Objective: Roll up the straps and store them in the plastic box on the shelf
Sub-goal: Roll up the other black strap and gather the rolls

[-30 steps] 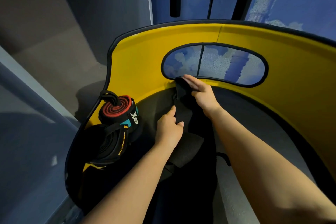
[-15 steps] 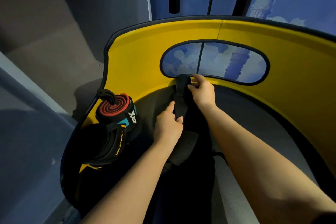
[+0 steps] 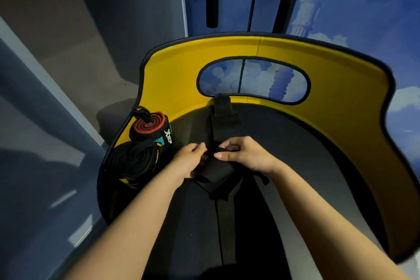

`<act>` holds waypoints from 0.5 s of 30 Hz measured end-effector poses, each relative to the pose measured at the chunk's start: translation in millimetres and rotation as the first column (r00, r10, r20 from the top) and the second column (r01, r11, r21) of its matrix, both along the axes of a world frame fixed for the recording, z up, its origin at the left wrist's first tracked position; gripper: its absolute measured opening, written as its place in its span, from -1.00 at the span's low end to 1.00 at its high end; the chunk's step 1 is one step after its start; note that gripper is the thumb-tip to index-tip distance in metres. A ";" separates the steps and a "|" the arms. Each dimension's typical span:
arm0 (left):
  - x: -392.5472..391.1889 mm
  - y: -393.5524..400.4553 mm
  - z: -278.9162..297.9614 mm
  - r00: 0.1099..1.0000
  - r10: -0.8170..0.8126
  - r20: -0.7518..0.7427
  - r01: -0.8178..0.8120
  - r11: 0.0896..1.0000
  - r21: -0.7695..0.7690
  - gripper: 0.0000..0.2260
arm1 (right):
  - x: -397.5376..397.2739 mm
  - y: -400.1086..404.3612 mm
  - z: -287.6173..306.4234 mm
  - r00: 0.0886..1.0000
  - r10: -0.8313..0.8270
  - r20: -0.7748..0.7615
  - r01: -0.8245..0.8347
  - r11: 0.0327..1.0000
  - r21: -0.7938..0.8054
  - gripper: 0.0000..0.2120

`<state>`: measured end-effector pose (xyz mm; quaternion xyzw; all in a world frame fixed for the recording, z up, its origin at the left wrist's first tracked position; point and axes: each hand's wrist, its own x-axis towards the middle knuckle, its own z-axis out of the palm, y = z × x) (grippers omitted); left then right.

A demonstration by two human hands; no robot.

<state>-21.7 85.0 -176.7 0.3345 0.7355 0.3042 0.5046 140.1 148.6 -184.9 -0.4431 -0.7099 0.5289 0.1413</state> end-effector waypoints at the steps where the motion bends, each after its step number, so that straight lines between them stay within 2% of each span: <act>1: -3.1 -9.9 4.5 0.993 0.002 0.115 0.004 0.999 -0.047 -0.66 | -0.2 -1.1 -1.8 0.997 -0.050 -0.058 0.048 0.998 -0.042 -0.79; 4: -11.8 -39.0 9.8 0.962 -0.119 0.246 0.144 0.986 -0.083 -0.40 | -1.3 -3.5 -2.6 0.953 -0.199 -0.227 0.149 0.964 -0.221 -0.90; 7: -9.6 -52.3 10.4 0.962 -0.153 0.227 0.179 0.979 -0.097 -0.23 | -1.3 -6.9 1.4 0.911 -0.277 -0.305 0.195 0.942 -0.272 -0.92; 9: -1.5 -48.8 12.3 0.983 -0.081 0.166 0.097 0.991 -0.090 -0.36 | -0.2 -8.8 5.3 0.900 -0.291 -0.324 0.210 0.942 -0.262 -0.92; 11: 4.5 -38.9 14.9 0.991 0.049 0.121 -0.047 0.999 -0.017 -0.72 | 3.0 -10.8 8.0 0.894 -0.287 -0.345 0.195 0.941 -0.278 -0.91; 12: 6.1 -35.0 17.4 0.988 0.103 0.111 -0.108 0.994 0.036 -0.82 | 5.7 -11.6 8.2 0.890 -0.283 -0.357 0.187 0.942 -0.280 -0.91; 14: 7.1 -29.3 23.0 0.983 0.172 0.072 -0.181 0.970 0.160 -0.78 | 12.7 -12.2 6.3 0.889 -0.283 -0.359 0.193 0.944 -0.266 -0.91; 15: 6.6 -28.1 25.2 0.982 0.189 -0.001 -0.182 0.952 0.248 -0.75 | 16.5 -13.3 5.7 0.890 -0.285 -0.356 0.198 0.944 -0.262 -0.89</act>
